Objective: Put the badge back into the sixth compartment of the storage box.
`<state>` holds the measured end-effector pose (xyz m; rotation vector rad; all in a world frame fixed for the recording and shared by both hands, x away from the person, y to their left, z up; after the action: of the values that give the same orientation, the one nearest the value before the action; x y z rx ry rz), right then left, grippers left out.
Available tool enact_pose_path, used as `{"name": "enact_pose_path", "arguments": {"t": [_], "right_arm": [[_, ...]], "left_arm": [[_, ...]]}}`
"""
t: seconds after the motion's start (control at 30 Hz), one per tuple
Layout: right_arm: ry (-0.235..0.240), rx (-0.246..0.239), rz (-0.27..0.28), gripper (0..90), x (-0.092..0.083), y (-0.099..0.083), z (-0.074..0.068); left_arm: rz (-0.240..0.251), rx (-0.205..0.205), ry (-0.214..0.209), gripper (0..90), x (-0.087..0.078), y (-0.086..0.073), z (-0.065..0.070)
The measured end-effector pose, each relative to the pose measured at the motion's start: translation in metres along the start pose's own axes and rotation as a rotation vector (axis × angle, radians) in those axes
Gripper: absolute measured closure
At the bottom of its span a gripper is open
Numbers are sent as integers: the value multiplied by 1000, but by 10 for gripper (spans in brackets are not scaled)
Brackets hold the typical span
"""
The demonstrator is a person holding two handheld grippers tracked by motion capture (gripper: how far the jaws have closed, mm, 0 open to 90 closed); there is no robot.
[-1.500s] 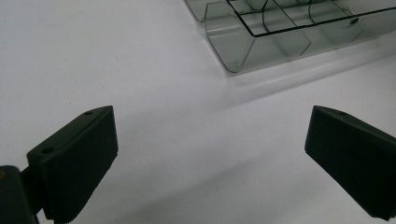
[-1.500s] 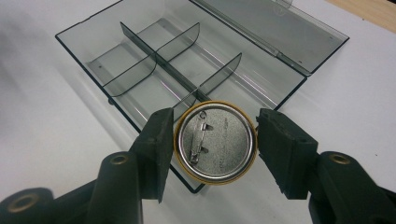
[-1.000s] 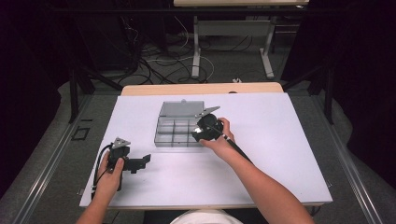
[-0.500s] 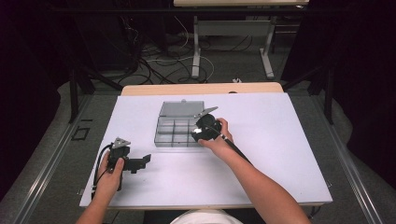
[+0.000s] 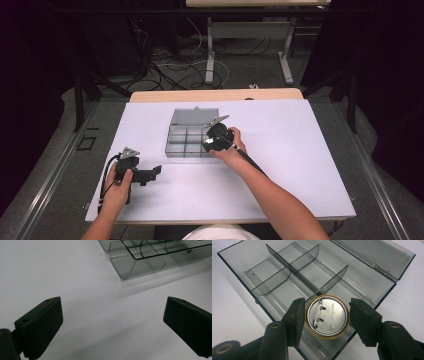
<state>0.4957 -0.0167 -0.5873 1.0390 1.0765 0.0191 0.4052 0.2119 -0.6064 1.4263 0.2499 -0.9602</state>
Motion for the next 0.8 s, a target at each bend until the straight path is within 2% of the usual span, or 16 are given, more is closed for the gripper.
{"name": "enact_pose_path", "arguments": {"t": [0.03,0.07,0.1,0.27,0.33,0.4,0.8], "right_arm": [[4,15,-47,464,-3,-3,-2],[8,-3,-30,464,-1,-2,-1],[2,7,-19,464,0,-1,-2],[1,5,-14,464,1,-1,-2],[-1,5,-15,464,1,-1,-2],[1,7,-58,464,-2,-4,-2],[9,9,-49,456,-2,-3,-2]], "left_arm": [[1,-4,-1,30,0,0,0],[-5,-2,1,31,0,0,0],[-8,4,1,31,-1,-1,0],[-3,4,1,31,0,0,0],[1,4,0,31,0,0,0],[0,4,0,31,0,0,0],[-3,4,1,30,0,0,0]]}}
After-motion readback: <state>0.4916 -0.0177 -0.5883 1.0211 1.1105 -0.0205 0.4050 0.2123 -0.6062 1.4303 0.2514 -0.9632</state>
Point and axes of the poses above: each handheld gripper's, and its own axes: x roughly forward along the jaws, y roughly out of its top, z roughly to its right, the point moved 9 cm from there along x, roughly forward along the jaws, and after that the axes turned 4 degrees about -x, right-handed, at the moved point
